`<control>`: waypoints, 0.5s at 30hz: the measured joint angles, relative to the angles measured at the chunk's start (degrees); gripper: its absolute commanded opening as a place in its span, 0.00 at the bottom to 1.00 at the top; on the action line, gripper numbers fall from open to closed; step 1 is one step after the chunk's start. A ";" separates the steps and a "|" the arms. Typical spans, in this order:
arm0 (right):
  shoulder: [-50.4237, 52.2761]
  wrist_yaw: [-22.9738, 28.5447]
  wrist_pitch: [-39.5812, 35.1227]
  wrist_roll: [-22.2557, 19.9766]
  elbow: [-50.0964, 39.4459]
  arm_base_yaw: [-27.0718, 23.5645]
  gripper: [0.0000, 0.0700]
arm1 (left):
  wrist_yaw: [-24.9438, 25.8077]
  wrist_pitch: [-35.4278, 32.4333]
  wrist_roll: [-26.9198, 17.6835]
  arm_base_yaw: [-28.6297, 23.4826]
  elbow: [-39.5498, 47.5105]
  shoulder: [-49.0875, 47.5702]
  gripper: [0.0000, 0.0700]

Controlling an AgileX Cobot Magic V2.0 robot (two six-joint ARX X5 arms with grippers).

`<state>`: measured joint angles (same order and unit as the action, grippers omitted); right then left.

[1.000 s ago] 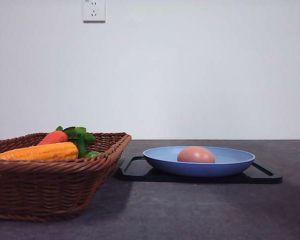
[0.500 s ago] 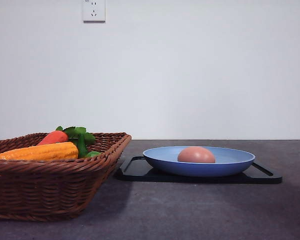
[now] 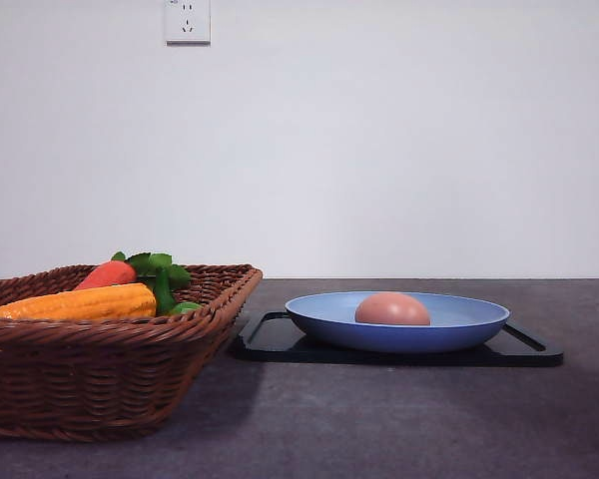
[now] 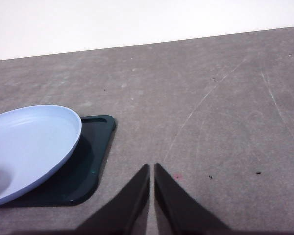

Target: Transfer egg from basket to plate and serve

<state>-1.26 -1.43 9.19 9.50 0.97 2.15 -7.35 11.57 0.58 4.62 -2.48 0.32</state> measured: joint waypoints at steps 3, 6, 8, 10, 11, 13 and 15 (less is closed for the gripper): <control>0.00 0.00 0.01 0.00 0.00 0.00 0.00 | 0.00 0.00 0.00 0.00 0.00 0.00 0.00; 0.00 -0.01 0.00 0.00 0.00 0.00 0.00 | 0.00 0.00 0.00 0.00 0.00 0.00 0.00; 0.00 0.00 0.01 0.00 0.00 0.00 0.00 | 0.00 0.00 0.00 0.00 0.00 0.00 0.00; 0.00 0.00 0.00 0.00 0.00 0.00 0.00 | 0.00 0.00 0.00 0.00 0.00 0.00 0.00; 0.00 0.00 0.00 0.00 0.00 0.00 0.00 | 0.00 0.00 0.00 0.00 0.00 0.00 0.00; 0.00 0.00 0.00 0.00 0.00 0.00 0.00 | 0.00 0.00 0.00 0.00 0.00 0.00 0.00; 0.00 0.00 0.00 0.00 0.00 0.00 0.00 | 0.00 0.00 0.00 0.00 0.00 0.00 0.00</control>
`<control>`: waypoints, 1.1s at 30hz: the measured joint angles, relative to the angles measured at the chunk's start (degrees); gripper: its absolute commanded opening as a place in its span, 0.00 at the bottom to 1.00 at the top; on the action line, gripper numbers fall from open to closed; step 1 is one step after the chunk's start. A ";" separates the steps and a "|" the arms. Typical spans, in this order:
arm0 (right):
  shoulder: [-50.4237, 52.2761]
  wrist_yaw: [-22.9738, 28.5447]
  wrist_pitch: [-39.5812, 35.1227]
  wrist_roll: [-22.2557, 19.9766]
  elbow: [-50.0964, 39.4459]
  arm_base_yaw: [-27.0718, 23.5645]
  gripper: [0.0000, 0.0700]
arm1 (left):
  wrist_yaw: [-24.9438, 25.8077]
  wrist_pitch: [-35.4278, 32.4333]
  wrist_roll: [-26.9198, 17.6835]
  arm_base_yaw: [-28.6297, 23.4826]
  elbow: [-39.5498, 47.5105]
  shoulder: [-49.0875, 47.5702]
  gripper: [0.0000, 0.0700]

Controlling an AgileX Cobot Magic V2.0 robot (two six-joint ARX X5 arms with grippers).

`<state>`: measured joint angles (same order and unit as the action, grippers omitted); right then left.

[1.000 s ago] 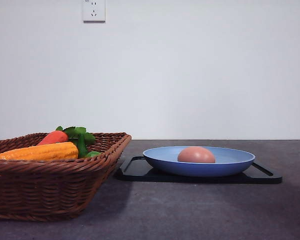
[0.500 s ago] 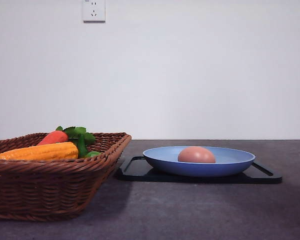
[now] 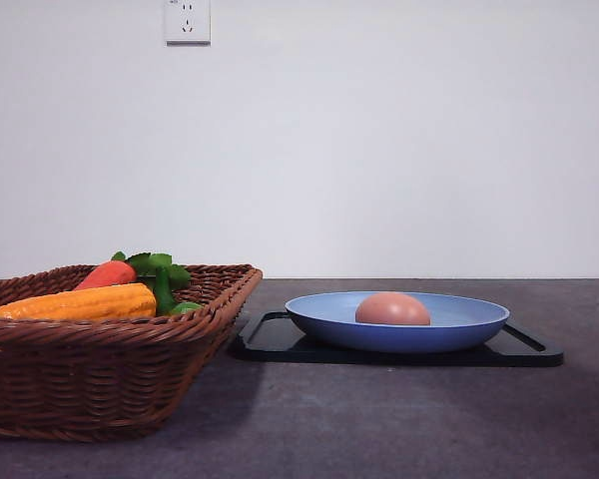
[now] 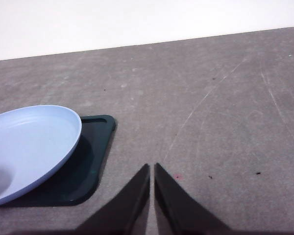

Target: Transfer egg from basket to plate and serve

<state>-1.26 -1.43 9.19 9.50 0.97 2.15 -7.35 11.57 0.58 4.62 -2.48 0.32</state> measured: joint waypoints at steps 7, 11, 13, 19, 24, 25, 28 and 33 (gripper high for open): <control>0.00 0.00 0.00 0.00 0.00 0.00 0.00 | 0.00 0.00 0.00 0.00 0.00 0.00 0.00; 0.00 0.00 0.00 0.00 0.00 0.00 0.00 | 0.00 0.00 0.00 0.00 0.00 0.00 0.00; 0.00 0.00 0.00 0.00 0.00 -0.02 0.00 | 0.00 0.00 0.00 0.00 0.00 0.00 0.00; 0.00 0.00 0.00 0.00 0.00 0.00 0.00 | 0.00 0.01 0.00 0.00 0.00 0.00 0.00; 0.00 0.00 0.00 0.00 0.00 0.00 0.00 | 0.00 0.00 0.00 0.00 0.00 0.00 0.00; 0.00 0.00 0.00 0.00 0.00 0.00 0.00 | 0.00 0.00 0.00 0.00 0.00 0.00 0.00; 0.00 0.00 0.00 0.00 0.00 0.00 0.00 | 0.00 0.00 0.00 0.00 0.00 0.00 0.00; 0.00 0.00 0.00 0.00 0.00 -0.01 0.00 | 0.00 0.00 0.00 0.00 0.00 0.00 0.00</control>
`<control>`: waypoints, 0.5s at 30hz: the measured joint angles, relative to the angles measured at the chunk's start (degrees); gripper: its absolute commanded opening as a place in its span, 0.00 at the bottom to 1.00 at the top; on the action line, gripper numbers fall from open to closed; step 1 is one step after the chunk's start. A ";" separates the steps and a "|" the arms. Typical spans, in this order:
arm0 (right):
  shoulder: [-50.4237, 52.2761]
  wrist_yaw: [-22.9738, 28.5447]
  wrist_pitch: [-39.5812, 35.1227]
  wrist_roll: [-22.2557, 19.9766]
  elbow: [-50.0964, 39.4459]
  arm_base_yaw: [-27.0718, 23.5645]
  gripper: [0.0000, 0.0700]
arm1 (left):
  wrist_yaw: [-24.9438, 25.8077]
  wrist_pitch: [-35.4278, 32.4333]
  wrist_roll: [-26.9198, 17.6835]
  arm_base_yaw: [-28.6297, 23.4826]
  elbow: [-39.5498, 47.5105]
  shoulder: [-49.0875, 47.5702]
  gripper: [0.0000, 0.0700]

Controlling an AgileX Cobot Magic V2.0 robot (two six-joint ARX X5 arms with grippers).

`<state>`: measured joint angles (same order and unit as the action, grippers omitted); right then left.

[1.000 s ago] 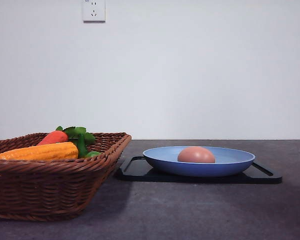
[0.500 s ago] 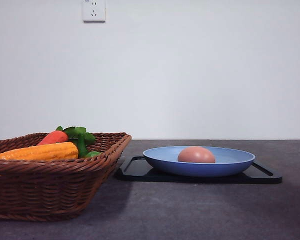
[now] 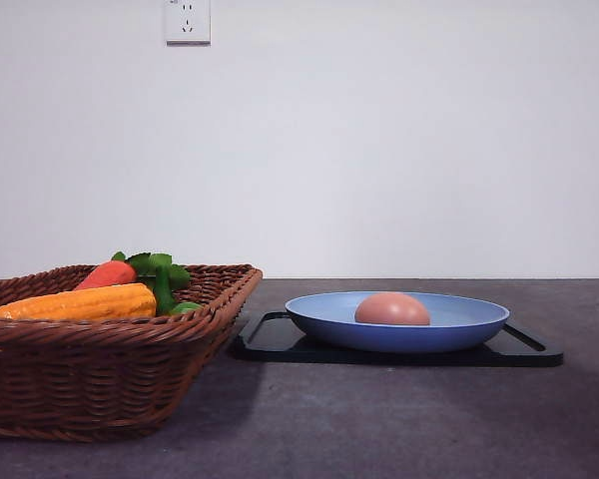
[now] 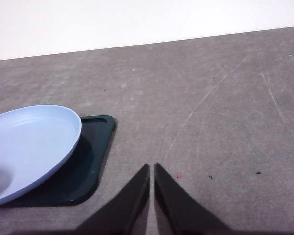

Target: Transfer egg from basket to plate and serve

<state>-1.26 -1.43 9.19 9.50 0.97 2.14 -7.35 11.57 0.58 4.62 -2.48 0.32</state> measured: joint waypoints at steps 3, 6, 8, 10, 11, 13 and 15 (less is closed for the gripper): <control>0.00 0.00 0.00 0.00 0.00 0.00 0.00 | 0.00 0.00 0.00 0.00 0.00 0.00 0.00; 0.00 0.00 0.00 0.00 0.00 0.00 0.00 | 0.00 0.00 0.00 0.00 0.00 0.00 0.00; 0.00 0.00 0.00 0.00 0.00 0.01 0.00 | 0.00 0.00 0.00 0.00 0.00 0.00 0.00; 0.00 0.00 0.00 0.00 0.00 0.01 0.00 | 0.00 0.00 0.00 0.00 0.00 0.00 0.00; 0.00 0.00 0.00 0.00 0.00 0.01 0.00 | 0.00 0.00 0.00 0.00 0.00 0.00 0.00; 0.00 0.00 0.00 0.00 0.00 0.01 0.00 | 0.00 0.00 0.00 0.00 0.00 0.00 0.00; 0.00 0.00 0.00 0.00 0.00 0.01 0.00 | 0.00 0.00 0.00 0.00 0.00 0.00 0.00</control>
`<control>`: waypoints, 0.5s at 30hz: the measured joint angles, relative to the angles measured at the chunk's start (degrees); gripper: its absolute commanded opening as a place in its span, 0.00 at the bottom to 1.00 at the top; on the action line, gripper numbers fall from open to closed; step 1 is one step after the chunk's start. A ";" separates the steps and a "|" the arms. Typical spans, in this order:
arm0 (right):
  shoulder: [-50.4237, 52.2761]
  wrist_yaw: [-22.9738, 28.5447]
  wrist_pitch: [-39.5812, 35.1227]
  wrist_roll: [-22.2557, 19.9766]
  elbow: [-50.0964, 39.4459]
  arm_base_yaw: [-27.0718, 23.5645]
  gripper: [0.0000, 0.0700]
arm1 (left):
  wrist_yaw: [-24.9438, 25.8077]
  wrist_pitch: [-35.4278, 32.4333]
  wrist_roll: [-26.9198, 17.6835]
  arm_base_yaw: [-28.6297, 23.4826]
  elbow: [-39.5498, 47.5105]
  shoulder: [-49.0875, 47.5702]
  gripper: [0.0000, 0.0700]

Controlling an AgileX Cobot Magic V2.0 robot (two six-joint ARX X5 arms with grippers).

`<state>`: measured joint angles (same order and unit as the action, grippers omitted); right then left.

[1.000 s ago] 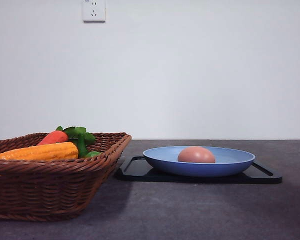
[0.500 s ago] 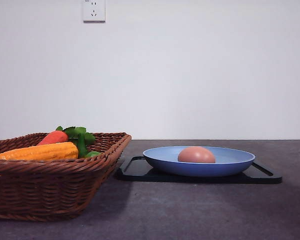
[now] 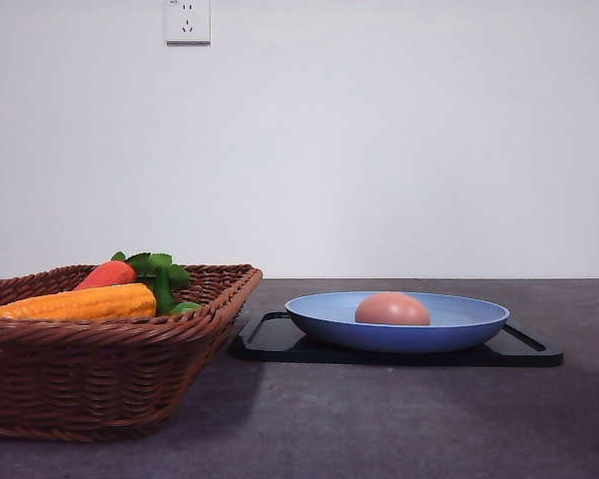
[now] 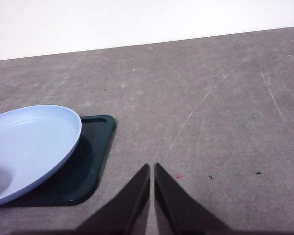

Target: Transfer egg from basket to plate and serve

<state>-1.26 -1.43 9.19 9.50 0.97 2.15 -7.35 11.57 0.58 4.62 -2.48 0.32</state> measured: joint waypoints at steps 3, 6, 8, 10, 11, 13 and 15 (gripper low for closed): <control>0.00 0.00 0.00 0.00 0.00 0.00 0.00 | 0.00 0.00 0.00 0.00 0.00 0.00 0.00; 0.00 0.00 0.00 0.00 0.00 -0.01 0.00 | 0.00 0.00 0.00 0.00 0.00 0.00 0.00; 0.00 0.00 0.00 0.00 0.00 0.00 0.00 | 0.00 0.00 0.00 0.00 0.00 0.00 0.00; 0.00 0.00 0.00 0.00 0.00 0.00 0.00 | 0.00 0.00 0.00 0.00 0.00 0.00 0.00; 0.00 0.00 0.00 0.00 0.00 0.00 0.00 | 0.00 0.00 0.00 0.00 0.00 0.00 0.00; 0.00 0.00 0.00 0.00 0.00 -0.01 0.00 | 0.00 0.00 0.00 0.00 0.00 0.00 0.00; 0.00 0.00 0.00 0.00 0.00 0.00 0.00 | 0.00 0.00 0.00 0.00 0.00 0.00 0.00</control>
<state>-1.26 -1.43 9.19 9.50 0.97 2.15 -7.35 11.57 0.58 4.62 -2.48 0.32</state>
